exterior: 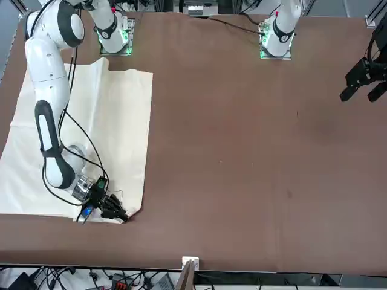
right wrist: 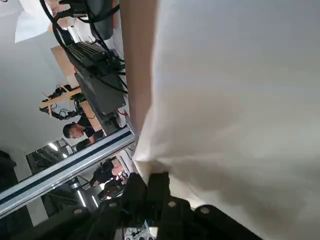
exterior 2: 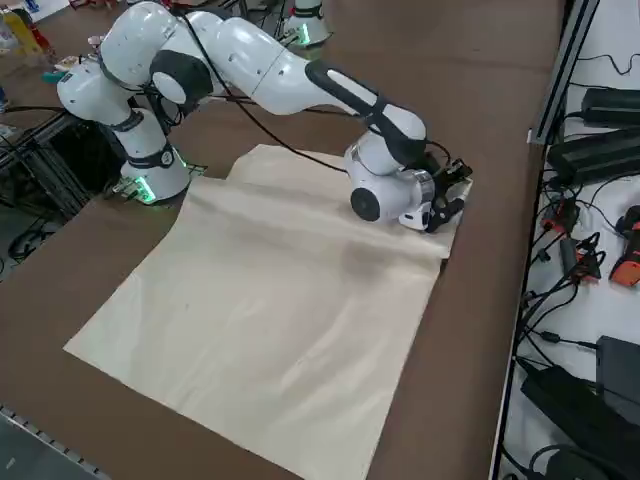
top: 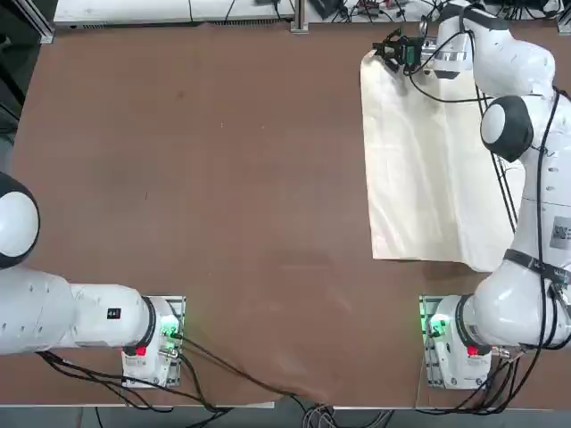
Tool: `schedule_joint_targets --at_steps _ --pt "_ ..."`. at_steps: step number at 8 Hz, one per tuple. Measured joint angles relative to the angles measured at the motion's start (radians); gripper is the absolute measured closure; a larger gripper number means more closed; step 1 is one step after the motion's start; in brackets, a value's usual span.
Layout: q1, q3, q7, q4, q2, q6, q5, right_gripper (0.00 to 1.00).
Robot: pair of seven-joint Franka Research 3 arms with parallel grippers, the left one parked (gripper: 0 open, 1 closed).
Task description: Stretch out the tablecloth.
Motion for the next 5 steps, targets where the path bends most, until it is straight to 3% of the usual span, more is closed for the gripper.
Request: schedule_joint_targets --at_steps 5 --pt "0.044 0.000 0.001 0.046 0.037 0.033 0.023 0.97"
